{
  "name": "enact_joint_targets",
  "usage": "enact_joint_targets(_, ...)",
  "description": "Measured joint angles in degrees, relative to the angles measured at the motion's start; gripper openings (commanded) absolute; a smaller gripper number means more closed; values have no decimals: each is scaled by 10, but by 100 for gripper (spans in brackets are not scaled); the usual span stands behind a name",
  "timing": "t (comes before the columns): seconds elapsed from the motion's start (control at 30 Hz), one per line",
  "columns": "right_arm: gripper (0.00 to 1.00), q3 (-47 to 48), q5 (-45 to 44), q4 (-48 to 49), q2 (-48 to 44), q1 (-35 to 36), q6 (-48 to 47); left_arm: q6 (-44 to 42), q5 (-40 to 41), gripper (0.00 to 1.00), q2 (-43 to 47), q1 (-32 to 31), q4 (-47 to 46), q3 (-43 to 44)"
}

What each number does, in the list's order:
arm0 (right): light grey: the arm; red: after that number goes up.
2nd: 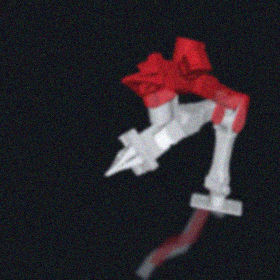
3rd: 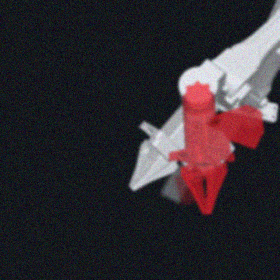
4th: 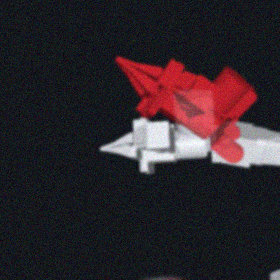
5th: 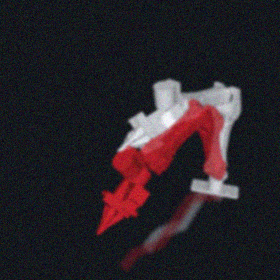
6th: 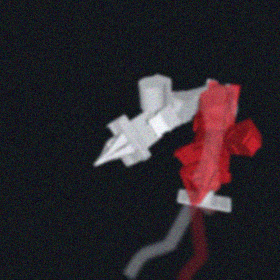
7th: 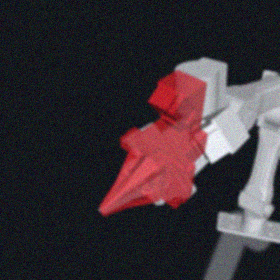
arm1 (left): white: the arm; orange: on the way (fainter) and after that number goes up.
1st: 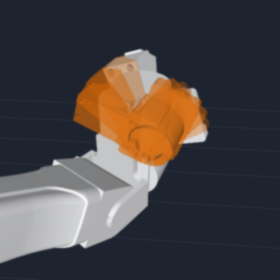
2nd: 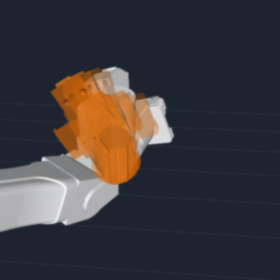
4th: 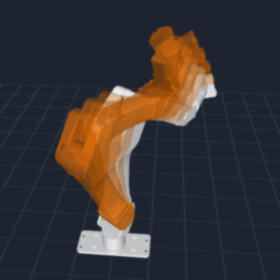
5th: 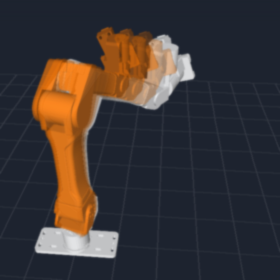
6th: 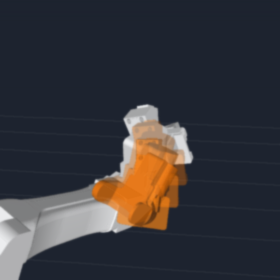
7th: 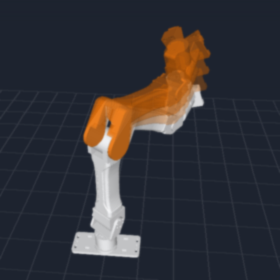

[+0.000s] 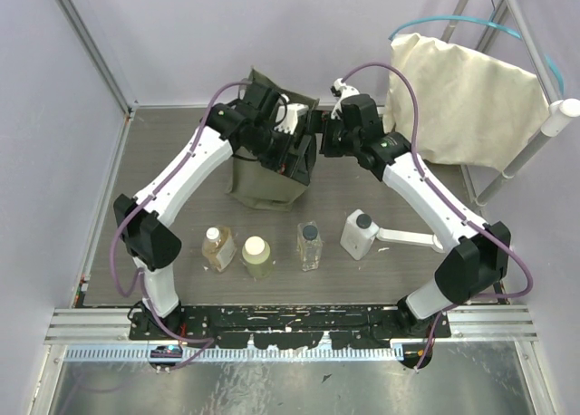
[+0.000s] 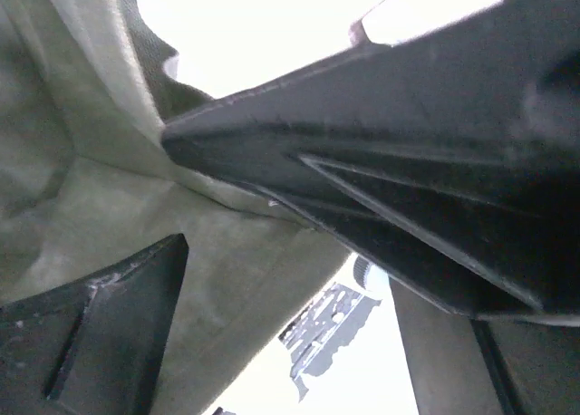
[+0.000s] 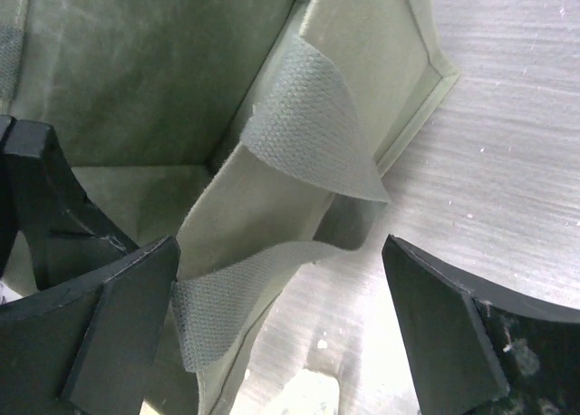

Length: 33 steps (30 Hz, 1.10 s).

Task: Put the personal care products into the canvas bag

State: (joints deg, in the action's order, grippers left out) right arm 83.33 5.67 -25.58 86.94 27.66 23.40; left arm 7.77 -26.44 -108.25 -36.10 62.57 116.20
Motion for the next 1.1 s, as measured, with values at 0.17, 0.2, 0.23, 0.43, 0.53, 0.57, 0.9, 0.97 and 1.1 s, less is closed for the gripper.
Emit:
enact_joint_targets(0.17, 100, 16, -18, -59, -8, 12, -23, 29, -1, 98, 32, -21, -11, -50)
enact_joint_targets(0.2, 100, 19, -27, -69, -10, 13, -26, 31, 0, 98, 36, -22, -11, -54)
enact_joint_targets(0.23, 100, 23, -37, -76, -12, 13, -30, 32, 0, 98, 39, -23, -10, -54)
enact_joint_targets(0.43, 100, 24, -115, -105, -42, 12, -38, 20, 35, 98, 44, -31, 21, 8)
enact_joint_targets(0.53, 100, 22, -141, -118, -68, 6, -56, 7, 80, 98, 54, -32, 42, 74)
enact_joint_targets(0.57, 100, 23, -147, -125, -75, 4, -63, 3, 95, 98, 59, -31, 46, 95)
enact_joint_targets(0.9, 100, 59, -153, -283, -82, 1, -76, -10, 236, 98, 138, 81, 98, 162)
enact_joint_targets(0.97, 100, 45, -150, -303, -85, 1, -69, -12, 254, 98, 157, 130, 98, 125)
enact_joint_targets(1.1, 100, 4, -150, -329, -103, 1, -64, -27, 275, 98, 182, 164, 70, 37)
